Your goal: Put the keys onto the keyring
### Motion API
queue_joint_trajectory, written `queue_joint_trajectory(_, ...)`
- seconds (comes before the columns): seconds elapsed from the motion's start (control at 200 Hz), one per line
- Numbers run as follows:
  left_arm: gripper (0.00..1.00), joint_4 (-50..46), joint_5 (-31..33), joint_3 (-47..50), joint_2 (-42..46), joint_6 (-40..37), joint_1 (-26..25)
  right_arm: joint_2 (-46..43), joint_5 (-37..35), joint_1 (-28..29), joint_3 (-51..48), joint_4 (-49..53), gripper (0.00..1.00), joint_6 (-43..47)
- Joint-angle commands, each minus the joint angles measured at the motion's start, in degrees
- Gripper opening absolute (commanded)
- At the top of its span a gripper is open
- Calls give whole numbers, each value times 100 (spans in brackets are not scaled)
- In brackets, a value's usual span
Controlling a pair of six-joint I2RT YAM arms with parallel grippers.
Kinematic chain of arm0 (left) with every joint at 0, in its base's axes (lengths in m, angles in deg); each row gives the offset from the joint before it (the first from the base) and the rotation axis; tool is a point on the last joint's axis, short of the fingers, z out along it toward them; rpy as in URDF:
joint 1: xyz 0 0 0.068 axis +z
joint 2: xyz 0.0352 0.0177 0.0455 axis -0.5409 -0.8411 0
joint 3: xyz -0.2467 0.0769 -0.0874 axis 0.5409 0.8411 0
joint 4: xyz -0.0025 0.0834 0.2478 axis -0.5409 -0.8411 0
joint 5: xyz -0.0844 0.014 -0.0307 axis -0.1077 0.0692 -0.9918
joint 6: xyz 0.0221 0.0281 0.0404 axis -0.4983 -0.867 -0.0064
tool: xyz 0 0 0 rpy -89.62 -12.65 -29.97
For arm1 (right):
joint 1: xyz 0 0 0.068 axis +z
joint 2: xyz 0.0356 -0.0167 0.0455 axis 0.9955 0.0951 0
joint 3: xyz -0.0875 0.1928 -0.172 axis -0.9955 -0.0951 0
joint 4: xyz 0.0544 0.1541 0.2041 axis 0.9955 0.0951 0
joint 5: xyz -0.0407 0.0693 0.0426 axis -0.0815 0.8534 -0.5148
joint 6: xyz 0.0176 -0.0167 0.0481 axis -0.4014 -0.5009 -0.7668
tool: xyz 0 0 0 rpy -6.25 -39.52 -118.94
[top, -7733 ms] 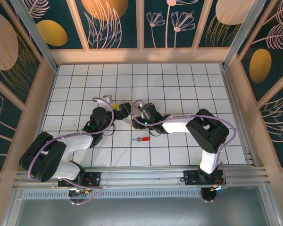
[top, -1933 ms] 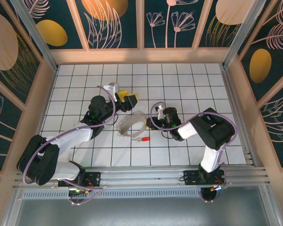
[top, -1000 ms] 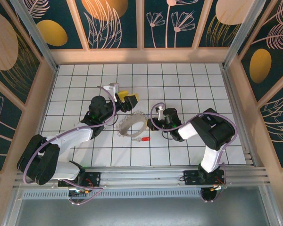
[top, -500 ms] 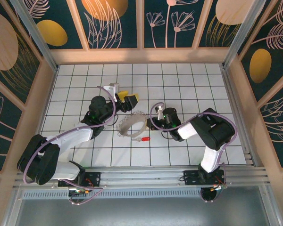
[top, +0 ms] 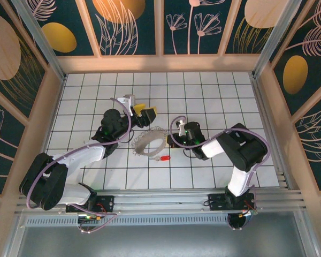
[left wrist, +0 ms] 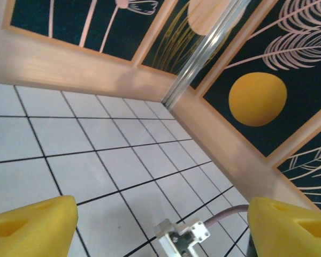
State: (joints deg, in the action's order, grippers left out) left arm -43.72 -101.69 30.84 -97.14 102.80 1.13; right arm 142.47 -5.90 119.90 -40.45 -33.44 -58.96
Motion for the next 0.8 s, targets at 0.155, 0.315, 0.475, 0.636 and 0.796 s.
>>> queue_joint_trajectory(0.155, 85, -782, 479, -515, 35, -382, -20, -1286, 365, -60, 694, 768, 0, 907)
queue_joint_trajectory(0.315, 81, -1057, 388, -764, 58, -693, 11, -1703, 819, -366, 1206, 899, 0, 1140)
queue_joint_trajectory(0.475, 79, -996, -77, -899, 107, -539, 237, -2032, 1486, -851, 1419, 593, 0, 1183)
queue_joint_trajectory(0.636, 78, -704, -811, -983, 31, -524, 397, -2123, 2113, -1073, 1582, 301, 0, 1109)
queue_joint_trajectory(0.796, 74, -397, -1669, -1094, -129, -565, 402, -2125, 2545, -1116, 1582, -77, 0, 929)
